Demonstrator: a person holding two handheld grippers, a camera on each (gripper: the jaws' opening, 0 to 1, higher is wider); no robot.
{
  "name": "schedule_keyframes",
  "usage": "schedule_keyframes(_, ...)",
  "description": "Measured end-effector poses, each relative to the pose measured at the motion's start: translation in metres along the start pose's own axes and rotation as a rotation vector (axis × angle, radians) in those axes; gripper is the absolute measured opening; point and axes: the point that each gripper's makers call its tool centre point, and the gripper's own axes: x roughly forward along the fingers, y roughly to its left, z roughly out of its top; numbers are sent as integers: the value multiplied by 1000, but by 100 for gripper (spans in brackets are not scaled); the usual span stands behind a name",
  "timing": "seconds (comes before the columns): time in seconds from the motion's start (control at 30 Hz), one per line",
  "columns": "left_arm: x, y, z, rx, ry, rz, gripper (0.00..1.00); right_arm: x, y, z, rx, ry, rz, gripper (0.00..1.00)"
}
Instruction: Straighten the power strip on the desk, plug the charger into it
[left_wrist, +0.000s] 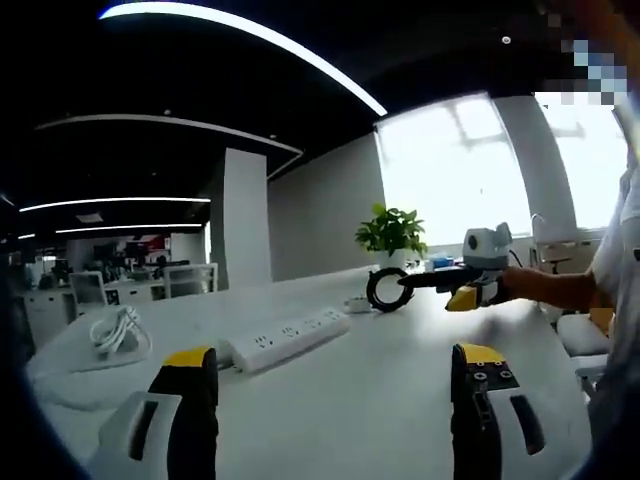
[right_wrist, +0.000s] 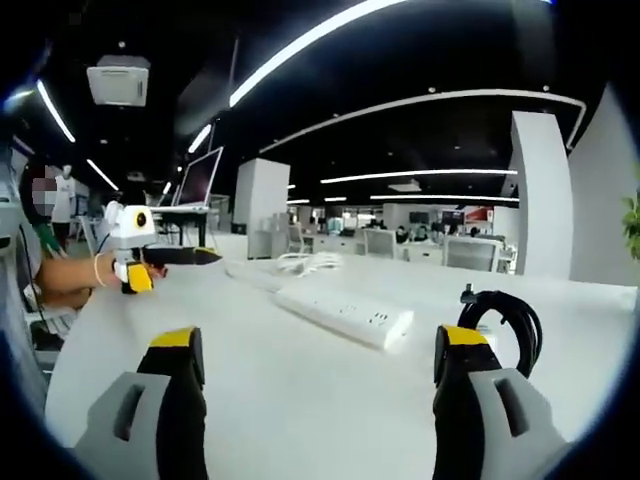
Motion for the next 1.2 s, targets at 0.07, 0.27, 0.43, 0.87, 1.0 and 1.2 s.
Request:
schedule_keyframes(0.07, -3, 0, 0, -14, -8, 7, 99, -4, 0, 2, -2, -10, -13, 98)
schedule_keyframes(0.27, -11, 1, 3, -41, -36, 27, 99, -13, -6, 7, 23, -48, -54, 100)
schedule_keyframes(0.43, -15, 1, 2, -45, -43, 33, 99, -18, -13, 9, 18, -61, -89, 100)
schedule_keyframes(0.87, -16, -2, 3, -21, -44, 32, 99, -31, -26, 12, 4, -68, -139, 100)
schedule_keyframes(1.0, -17, 0, 5, -24, -51, 40, 99, -35, -30, 12, -42, -52, -161, 100)
schedule_keyframes(1.2, -18, 0, 8, -15, -56, 45, 98, -40, -35, 16, -53, -56, -174, 100)
